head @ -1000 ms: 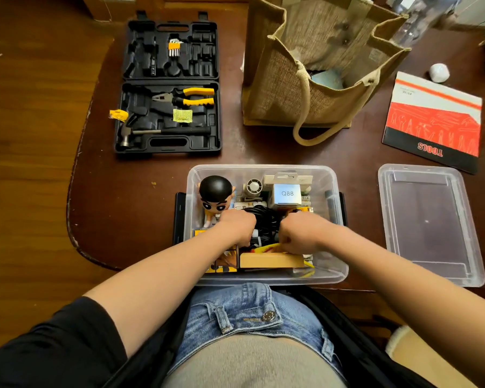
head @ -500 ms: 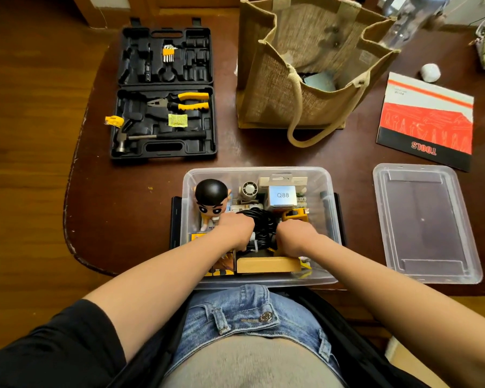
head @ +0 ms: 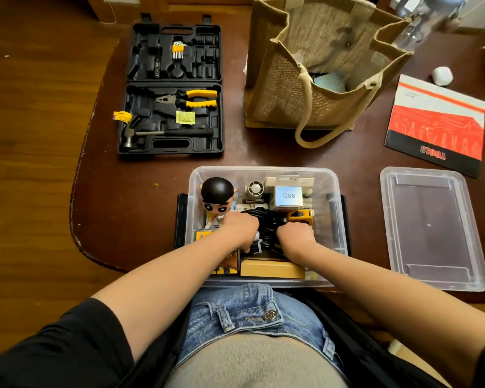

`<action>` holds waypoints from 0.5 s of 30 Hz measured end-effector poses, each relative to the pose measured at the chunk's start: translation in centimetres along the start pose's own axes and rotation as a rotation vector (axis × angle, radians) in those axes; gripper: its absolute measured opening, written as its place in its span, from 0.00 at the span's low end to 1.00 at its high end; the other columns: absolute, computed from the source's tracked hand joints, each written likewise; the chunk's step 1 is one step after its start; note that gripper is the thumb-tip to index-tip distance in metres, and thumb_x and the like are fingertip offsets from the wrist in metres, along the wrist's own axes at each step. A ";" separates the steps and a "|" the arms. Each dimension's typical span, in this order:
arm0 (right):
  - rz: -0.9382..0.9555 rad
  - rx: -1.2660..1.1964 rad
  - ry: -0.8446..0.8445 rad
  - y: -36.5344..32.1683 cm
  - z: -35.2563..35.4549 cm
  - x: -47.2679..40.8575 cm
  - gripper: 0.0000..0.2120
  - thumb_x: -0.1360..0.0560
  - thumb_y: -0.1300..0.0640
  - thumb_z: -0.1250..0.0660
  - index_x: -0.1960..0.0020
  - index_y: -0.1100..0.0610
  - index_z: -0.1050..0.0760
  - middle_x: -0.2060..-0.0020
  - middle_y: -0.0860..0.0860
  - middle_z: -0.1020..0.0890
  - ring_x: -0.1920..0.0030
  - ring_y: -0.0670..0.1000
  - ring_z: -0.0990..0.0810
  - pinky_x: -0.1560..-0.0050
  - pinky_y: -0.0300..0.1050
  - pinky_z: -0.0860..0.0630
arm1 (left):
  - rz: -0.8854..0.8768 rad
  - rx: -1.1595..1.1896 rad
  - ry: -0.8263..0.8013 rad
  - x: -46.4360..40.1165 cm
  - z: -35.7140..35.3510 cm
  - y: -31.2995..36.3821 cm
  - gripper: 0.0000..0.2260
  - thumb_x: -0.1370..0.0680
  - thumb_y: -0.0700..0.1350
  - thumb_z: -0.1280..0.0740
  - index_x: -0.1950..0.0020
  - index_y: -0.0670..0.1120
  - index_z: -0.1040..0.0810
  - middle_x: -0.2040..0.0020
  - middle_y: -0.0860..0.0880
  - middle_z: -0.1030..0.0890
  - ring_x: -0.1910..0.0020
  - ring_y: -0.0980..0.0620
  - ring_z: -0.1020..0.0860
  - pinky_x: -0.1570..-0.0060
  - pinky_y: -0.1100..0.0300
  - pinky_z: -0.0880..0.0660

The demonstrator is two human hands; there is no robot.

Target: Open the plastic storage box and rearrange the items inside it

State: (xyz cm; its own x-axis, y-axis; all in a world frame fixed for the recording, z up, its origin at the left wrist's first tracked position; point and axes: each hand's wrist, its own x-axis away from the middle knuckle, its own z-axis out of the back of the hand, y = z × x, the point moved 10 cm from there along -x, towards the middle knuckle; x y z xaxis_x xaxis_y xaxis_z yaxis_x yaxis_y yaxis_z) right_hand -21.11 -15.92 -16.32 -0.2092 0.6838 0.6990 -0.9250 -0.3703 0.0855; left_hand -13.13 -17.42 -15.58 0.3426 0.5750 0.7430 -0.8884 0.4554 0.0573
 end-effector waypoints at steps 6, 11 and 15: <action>0.012 -0.096 0.002 1.0 0.5 0.7 0.11 0.27 0.56 0.34 0.45 0.55 0.22 0.55 0.53 0.19 0.53 0.56 0.20 0.63 0.44 0.27 | 0.010 -0.008 -0.015 -0.2 -0.3 0.0 0.15 0.28 0.51 0.27 0.45 0.46 0.22 0.46 0.48 0.20 0.46 0.47 0.22 0.59 0.56 0.31; -0.132 -0.009 0.004 3.8 2.0 2.1 0.03 0.27 0.63 0.36 0.55 0.58 0.25 0.57 0.51 0.24 0.55 0.55 0.23 0.63 0.43 0.30 | 0.032 -0.085 0.045 0.0 0.0 0.4 0.18 0.29 0.52 0.26 0.45 0.45 0.23 0.48 0.49 0.20 0.48 0.46 0.22 0.61 0.56 0.34; -0.180 -0.059 0.012 5.3 2.3 2.9 0.05 0.26 0.65 0.38 0.58 0.58 0.26 0.57 0.53 0.24 0.58 0.56 0.25 0.63 0.43 0.31 | 0.052 -0.107 0.067 -0.2 0.1 0.7 0.13 0.27 0.47 0.27 0.46 0.45 0.23 0.48 0.49 0.20 0.48 0.46 0.22 0.61 0.57 0.33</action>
State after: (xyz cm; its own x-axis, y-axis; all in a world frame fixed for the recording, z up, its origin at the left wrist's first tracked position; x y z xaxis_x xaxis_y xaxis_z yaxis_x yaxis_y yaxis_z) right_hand -25.88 -17.35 -12.25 -0.0417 0.7435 0.6674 -0.9646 -0.2040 0.1670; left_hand -13.81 -17.25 -15.61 0.3192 0.6422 0.6970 -0.8691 0.4916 -0.0549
